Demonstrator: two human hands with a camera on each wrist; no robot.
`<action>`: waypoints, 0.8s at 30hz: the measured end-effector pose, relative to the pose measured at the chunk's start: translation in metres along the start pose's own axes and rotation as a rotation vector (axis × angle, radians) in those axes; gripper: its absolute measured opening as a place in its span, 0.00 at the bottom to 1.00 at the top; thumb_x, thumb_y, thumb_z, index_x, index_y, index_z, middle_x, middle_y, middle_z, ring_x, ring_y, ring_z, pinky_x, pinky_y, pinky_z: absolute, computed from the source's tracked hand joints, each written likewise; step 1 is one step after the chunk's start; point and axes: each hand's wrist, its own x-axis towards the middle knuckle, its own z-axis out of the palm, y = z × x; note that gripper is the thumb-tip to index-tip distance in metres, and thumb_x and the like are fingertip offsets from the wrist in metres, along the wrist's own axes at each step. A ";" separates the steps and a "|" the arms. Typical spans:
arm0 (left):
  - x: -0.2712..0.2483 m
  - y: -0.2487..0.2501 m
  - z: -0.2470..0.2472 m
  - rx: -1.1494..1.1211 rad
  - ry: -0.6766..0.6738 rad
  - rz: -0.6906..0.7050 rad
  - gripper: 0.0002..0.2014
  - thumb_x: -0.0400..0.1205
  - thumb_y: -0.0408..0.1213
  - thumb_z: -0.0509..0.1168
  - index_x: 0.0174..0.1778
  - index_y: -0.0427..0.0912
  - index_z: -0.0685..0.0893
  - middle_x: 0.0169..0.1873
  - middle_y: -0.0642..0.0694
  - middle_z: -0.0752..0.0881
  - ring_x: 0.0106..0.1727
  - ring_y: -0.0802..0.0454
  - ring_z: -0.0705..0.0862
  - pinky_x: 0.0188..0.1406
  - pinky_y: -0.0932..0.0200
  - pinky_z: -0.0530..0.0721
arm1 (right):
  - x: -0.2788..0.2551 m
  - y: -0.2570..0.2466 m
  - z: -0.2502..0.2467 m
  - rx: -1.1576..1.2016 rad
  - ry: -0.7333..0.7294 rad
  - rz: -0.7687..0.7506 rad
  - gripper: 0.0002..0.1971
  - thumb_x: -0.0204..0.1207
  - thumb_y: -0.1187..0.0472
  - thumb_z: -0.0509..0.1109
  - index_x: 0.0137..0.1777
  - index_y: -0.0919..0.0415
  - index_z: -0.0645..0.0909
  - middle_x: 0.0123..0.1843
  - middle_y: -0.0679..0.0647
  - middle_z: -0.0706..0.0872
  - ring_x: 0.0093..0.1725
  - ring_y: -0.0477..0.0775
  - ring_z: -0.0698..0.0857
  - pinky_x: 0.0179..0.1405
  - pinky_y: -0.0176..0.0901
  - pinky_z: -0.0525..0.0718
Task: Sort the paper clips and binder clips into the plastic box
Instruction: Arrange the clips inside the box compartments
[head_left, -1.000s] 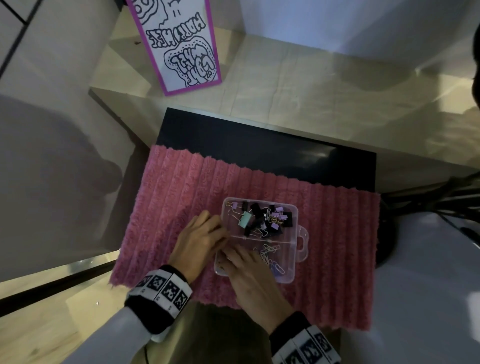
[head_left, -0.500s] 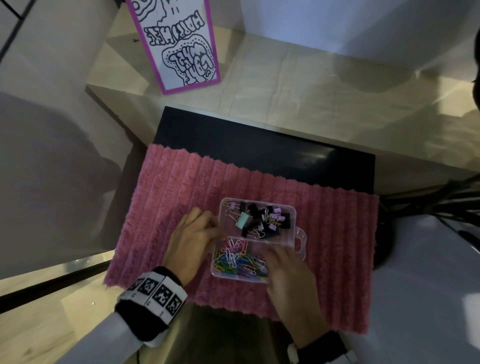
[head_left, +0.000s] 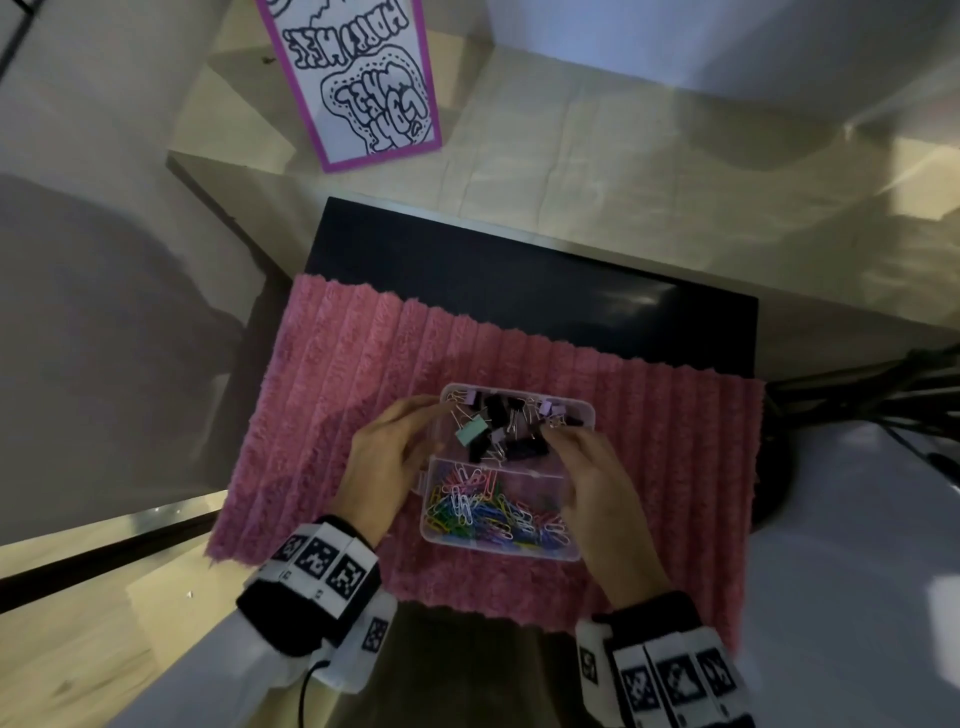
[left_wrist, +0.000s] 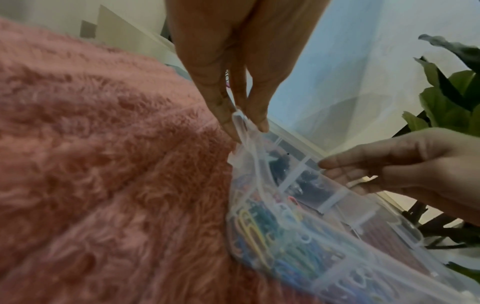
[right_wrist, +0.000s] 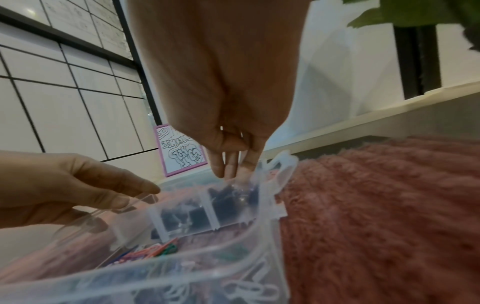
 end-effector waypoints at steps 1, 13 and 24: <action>0.000 -0.001 0.000 -0.003 0.002 -0.003 0.18 0.76 0.28 0.67 0.62 0.44 0.83 0.62 0.49 0.82 0.59 0.62 0.76 0.59 0.85 0.64 | -0.003 0.002 -0.003 0.017 0.049 0.020 0.33 0.63 0.84 0.66 0.70 0.65 0.74 0.67 0.58 0.78 0.66 0.57 0.77 0.60 0.35 0.75; 0.002 -0.005 0.002 -0.051 0.017 -0.006 0.19 0.73 0.27 0.69 0.60 0.45 0.84 0.57 0.57 0.79 0.59 0.74 0.71 0.54 0.92 0.65 | 0.005 -0.053 0.036 -0.102 0.031 -0.026 0.20 0.64 0.72 0.73 0.58 0.70 0.81 0.58 0.65 0.84 0.59 0.63 0.82 0.58 0.53 0.82; -0.002 -0.004 -0.004 -0.097 -0.076 -0.045 0.17 0.76 0.28 0.66 0.59 0.47 0.84 0.60 0.59 0.78 0.60 0.76 0.69 0.53 0.93 0.62 | -0.004 -0.032 0.029 -0.291 0.037 -0.148 0.20 0.65 0.64 0.74 0.59 0.58 0.83 0.61 0.52 0.87 0.65 0.58 0.81 0.65 0.53 0.79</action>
